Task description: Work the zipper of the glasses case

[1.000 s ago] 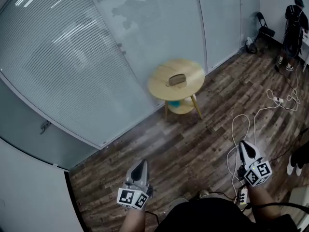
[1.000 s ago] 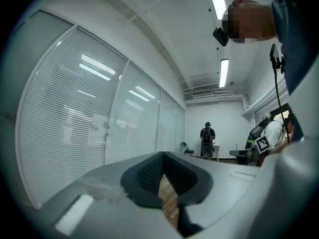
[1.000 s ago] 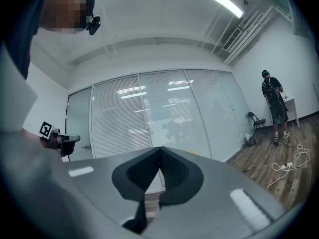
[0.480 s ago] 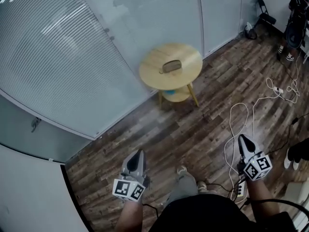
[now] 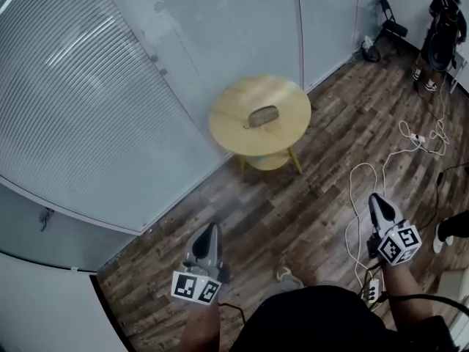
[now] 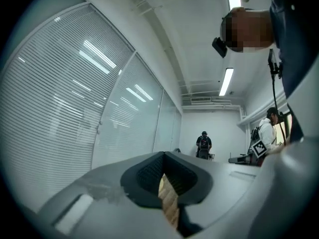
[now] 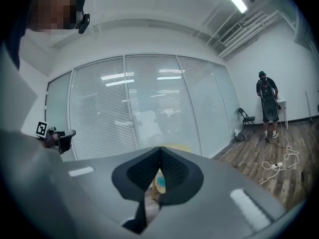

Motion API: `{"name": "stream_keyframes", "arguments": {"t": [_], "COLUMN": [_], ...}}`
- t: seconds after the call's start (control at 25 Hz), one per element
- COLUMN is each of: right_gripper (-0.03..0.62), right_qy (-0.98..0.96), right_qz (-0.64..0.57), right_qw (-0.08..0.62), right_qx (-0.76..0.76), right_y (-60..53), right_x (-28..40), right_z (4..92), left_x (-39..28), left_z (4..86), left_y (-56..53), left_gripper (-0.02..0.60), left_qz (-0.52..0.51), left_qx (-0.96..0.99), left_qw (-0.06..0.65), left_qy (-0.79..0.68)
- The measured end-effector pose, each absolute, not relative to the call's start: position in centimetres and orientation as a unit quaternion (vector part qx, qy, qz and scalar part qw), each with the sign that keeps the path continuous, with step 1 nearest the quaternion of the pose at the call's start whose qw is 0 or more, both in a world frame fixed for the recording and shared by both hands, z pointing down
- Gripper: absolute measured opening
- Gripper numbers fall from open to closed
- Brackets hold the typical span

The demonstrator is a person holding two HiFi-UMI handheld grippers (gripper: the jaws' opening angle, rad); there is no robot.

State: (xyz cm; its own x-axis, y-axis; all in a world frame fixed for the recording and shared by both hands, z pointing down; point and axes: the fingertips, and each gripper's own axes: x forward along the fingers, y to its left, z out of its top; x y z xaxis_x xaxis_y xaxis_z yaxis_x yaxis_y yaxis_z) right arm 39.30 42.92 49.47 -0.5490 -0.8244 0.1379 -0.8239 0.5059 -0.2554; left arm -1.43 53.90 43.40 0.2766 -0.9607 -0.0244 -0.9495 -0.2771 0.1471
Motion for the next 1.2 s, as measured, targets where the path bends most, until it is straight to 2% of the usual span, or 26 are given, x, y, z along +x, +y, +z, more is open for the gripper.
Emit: {"name": "stream_keyframes", "arguments": {"t": [0.24, 0.44, 0.64, 0.92, 1.2], "right_gripper": [0.008, 0.008, 0.008, 0.008, 0.008], "right_qy": [0.847, 0.853, 0.862, 0.887, 0.906], "right_qz": [-0.145, -0.146, -0.148, -0.145, -0.146], "right_qw": [0.029, 0.010, 0.008, 0.029, 0.032], "right_qx": [-0.510, -0.500, -0.485, -0.438, -0.396], "right_y": [39.8, 35.7, 28.9, 17.5, 8.0], "right_x": [38.1, 34.9, 32.3, 28.7, 27.7], "right_z": [48.3, 49.2, 49.9, 47.2, 47.3], "left_x": [-4.5, -5.5, -7.7, -8.9, -7.7], "left_z": [44.2, 44.8, 45.3, 41.9, 40.6], "left_y": [48.5, 43.7, 38.6, 31.2, 23.8], "left_gripper": [0.000, 0.000, 0.000, 0.000, 0.000], "left_qz": [-0.047, -0.052, -0.055, -0.043, -0.038], "left_qx": [0.802, 0.812, 0.797, 0.775, 0.758], "left_qw": [0.064, 0.066, 0.074, 0.055, 0.045], "left_qy": [-0.593, -0.577, -0.597, -0.628, -0.650]}}
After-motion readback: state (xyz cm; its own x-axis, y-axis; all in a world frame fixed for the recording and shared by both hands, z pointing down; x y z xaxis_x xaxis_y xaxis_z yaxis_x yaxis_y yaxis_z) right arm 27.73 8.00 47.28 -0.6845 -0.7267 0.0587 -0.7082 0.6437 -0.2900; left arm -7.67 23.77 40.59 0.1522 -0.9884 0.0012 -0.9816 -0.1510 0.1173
